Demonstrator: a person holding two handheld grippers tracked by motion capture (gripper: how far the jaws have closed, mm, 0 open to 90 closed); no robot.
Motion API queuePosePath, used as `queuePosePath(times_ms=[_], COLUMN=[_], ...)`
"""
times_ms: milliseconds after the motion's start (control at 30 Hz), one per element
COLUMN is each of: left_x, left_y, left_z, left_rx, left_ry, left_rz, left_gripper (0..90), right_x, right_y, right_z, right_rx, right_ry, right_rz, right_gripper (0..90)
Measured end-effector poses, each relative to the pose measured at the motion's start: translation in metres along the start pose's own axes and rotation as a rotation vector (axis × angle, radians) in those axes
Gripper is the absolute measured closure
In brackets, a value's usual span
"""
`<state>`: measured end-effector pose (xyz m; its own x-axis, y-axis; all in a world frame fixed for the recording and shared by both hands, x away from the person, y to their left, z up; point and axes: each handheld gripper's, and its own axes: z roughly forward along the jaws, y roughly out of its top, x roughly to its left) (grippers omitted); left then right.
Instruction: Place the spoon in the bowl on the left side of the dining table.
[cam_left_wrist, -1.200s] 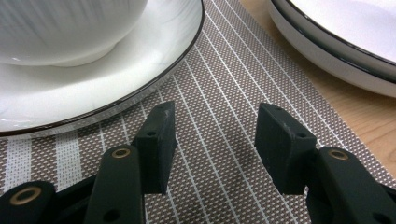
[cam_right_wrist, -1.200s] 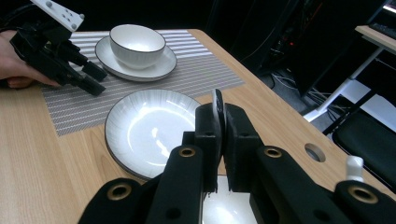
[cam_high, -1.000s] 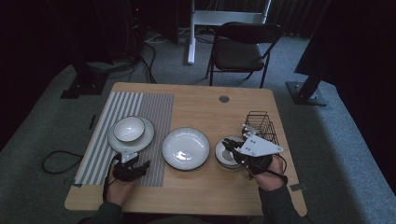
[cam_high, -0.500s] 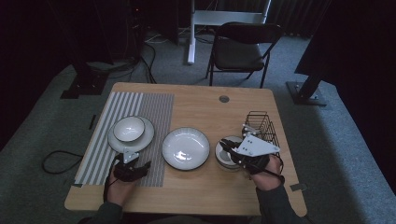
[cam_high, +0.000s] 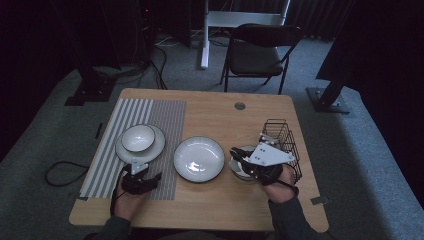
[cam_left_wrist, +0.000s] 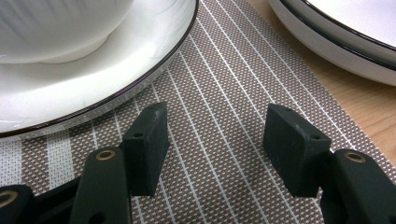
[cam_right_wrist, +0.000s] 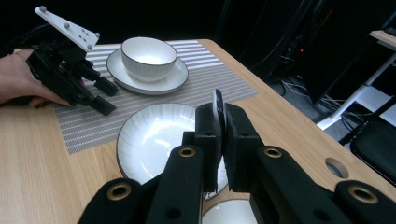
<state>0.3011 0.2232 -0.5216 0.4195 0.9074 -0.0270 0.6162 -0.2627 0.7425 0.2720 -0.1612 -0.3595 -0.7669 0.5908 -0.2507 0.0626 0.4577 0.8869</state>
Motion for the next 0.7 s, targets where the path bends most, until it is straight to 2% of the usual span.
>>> queuePosePath(times_ms=[467,700], left_x=[0.001,0.001], left_y=[0.000,0.000], left_z=[0.000,0.000], left_rx=[-0.004,-0.004], left_ry=[-0.002,0.009], left_rz=[-0.009,-0.011], left_gripper=[42.4,44.7], right_x=[0.006,0.013], right_y=[0.008,0.011], right_z=[0.017,0.032], right_rx=[-0.023,-0.023], right_ry=[0.033,0.066], right_rz=[0.007,0.016], right_gripper=[85.2,85.2])
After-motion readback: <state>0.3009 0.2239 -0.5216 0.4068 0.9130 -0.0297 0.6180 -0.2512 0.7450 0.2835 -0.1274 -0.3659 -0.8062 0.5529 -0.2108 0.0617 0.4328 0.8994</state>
